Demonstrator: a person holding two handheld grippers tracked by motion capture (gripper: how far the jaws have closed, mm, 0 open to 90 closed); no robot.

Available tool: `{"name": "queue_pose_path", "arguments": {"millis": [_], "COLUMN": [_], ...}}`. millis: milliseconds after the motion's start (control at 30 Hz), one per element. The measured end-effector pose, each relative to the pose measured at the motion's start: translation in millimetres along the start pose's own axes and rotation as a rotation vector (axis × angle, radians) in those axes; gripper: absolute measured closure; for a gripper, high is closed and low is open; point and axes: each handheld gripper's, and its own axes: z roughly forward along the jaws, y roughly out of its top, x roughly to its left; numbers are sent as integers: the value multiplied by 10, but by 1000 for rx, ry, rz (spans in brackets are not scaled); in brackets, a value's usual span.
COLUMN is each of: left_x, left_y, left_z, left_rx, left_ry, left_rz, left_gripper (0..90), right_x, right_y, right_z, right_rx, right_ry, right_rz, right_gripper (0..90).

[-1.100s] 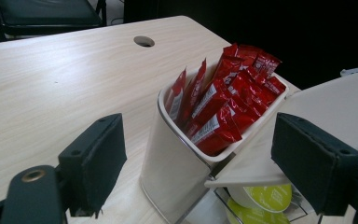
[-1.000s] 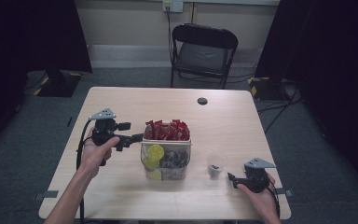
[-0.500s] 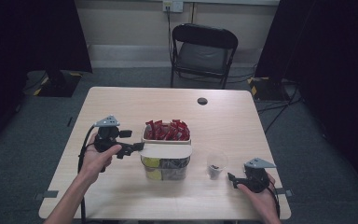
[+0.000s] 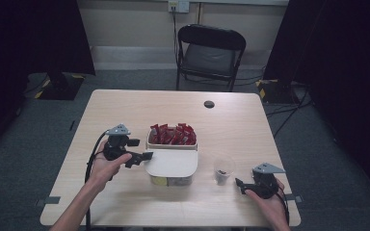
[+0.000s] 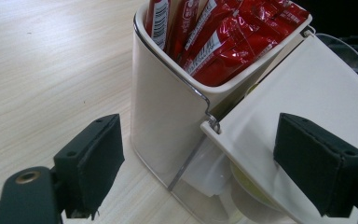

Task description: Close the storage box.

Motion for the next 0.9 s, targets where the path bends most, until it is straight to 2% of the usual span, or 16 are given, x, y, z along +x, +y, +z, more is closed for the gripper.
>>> {"name": "queue_pose_path", "arguments": {"millis": [133, 233, 400, 500, 533, 600, 700, 800, 900], "left_x": [-15, -20, -17, 12, 45, 67, 102, 128, 179], "left_y": [4, -6, -38, -84, -116, -135, -208, -299, -379], "left_z": [-7, -20, -129, -222, -273, -294, -341, -403, -458], "left_rx": [10, -13, -34, -57, -58, -62, -42, -39, -38], "left_ry": [2, -23, -5, -10, 22, 30, 81, 85, 122], "left_rz": [9, 7, 12, 20, 8, 3, -5, -8, -23], "left_gripper": [157, 156, 156, 156, 156, 156, 156, 156, 156], "right_x": [0, 2, 11, 11, 11, 12, 17, 20, 22], "right_y": [0, -2, -5, -6, -6, -7, -10, -14, -16], "right_z": [0, -2, 0, -1, -2, -2, -7, -11, -15], "right_rx": [0, 3, 6, 6, 6, 6, 9, 9, 9], "right_ry": [0, 7, 12, 11, 12, 10, 3, -3, -5], "right_rz": [0, -6, -17, -17, -17, -15, -10, -6, -2], "right_gripper": [186, 165, 144, 144, 143, 143, 141, 140, 140]}}
